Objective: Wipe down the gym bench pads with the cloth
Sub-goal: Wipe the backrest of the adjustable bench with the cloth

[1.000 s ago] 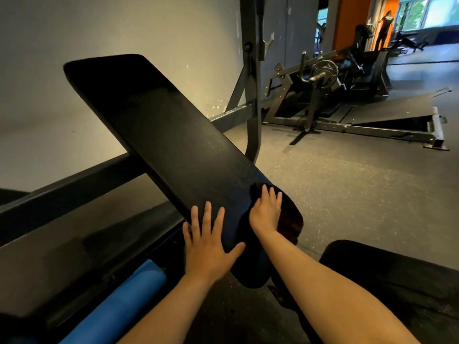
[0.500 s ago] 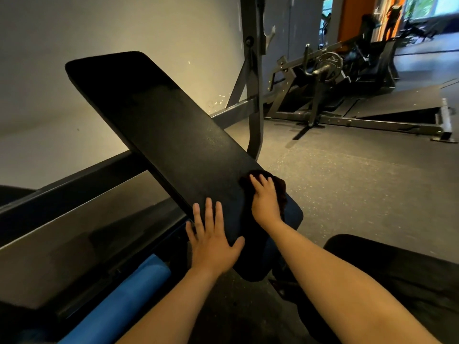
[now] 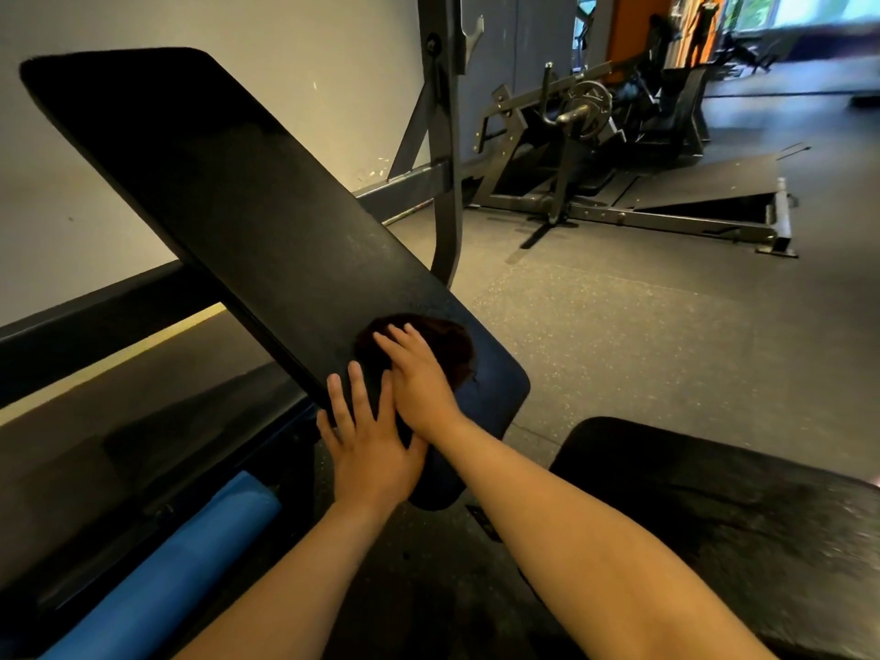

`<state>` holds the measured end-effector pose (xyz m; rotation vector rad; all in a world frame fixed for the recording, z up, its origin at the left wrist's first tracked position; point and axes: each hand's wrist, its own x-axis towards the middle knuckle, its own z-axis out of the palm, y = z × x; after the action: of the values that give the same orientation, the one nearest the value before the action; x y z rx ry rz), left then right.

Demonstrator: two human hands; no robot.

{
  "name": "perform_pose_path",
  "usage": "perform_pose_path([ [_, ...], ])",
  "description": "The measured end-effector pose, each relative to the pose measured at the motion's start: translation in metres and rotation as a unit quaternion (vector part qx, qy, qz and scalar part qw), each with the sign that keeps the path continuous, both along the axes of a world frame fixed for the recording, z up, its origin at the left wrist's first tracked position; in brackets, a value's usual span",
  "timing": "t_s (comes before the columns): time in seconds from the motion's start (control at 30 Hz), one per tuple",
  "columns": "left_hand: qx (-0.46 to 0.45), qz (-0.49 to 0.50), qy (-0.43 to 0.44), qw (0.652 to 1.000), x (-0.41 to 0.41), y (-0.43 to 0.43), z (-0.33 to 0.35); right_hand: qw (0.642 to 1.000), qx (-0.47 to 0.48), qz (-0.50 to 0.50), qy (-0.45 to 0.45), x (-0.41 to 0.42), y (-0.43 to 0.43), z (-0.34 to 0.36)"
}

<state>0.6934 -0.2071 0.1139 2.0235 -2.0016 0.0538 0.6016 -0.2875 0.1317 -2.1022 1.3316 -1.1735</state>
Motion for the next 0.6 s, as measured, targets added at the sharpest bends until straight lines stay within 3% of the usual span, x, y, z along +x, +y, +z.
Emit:
perform_pose_path([
  [0.33, 0.001, 0.010, -0.010, 1.000, -0.005, 0.002, -0.004, 0.987, 0.106, -0.100, 0.061, -0.085, 0.033, -0.048],
  [0.5, 0.005, -0.016, -0.021, 1.000, -0.017, 0.016, -0.004, 0.962, 0.209, -0.169, -0.044, -0.119, 0.063, -0.042],
  [0.6, -0.020, -0.119, 0.075, 0.990, -0.045, 0.031, 0.007, 0.959, 0.191, -0.173, -0.116, -0.131, 0.090, -0.028],
])
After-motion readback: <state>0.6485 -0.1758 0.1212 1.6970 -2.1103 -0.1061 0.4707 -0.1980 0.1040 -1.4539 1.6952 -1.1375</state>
